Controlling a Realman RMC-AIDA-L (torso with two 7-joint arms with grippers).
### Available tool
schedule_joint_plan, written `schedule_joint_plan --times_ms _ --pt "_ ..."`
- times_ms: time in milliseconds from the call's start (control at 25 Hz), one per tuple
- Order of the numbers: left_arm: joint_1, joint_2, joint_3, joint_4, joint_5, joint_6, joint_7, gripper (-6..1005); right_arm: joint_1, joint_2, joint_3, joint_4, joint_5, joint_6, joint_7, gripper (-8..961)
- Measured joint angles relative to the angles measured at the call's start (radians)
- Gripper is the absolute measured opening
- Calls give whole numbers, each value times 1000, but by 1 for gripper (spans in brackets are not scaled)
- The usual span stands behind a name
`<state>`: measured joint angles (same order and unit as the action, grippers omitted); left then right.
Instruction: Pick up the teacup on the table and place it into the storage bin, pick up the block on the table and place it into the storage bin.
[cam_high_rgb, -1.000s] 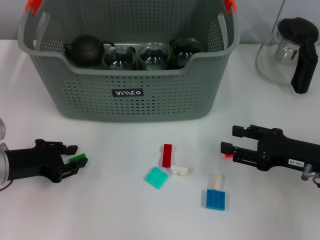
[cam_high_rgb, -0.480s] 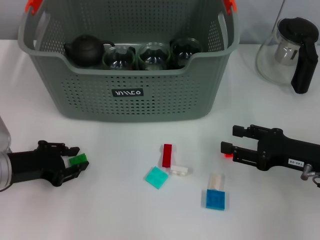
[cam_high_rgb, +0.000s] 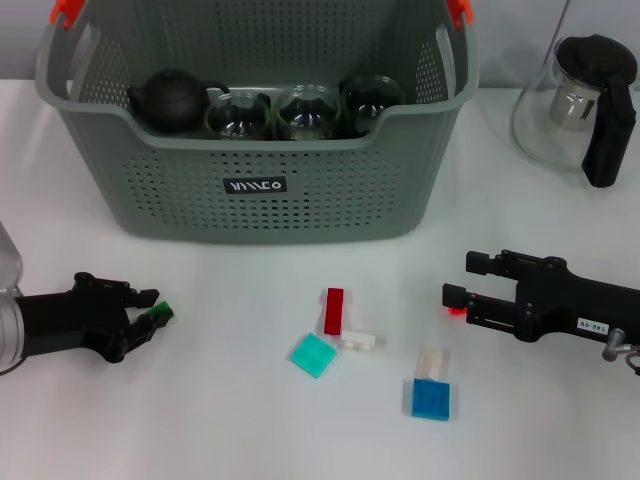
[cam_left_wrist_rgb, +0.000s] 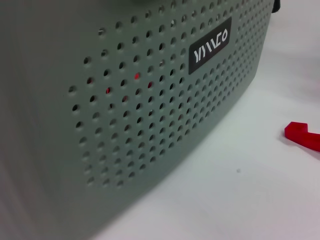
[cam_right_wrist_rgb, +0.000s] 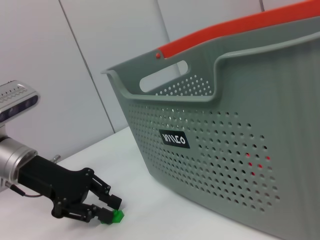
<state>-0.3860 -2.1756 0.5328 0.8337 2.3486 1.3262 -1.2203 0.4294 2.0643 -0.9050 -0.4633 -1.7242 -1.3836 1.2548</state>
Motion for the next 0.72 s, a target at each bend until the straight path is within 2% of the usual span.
schedule_joint_plan --times_ms 240,440,560,720 --pt "-6 3 3 2 5 3 -27 326 0 -1 0 0 0 0 0 713" --pt "-8 5 1 26 5 18 -56 183 0 -1 0 0 0 0 0 712" --pt "-7 5 -4 38 3 47 -62 194 0 -1 0 0 0 0 0 712" --pt "-18 15 -60 73 -21 186 -72 209 1 -1 0 0 0 0 0 711"
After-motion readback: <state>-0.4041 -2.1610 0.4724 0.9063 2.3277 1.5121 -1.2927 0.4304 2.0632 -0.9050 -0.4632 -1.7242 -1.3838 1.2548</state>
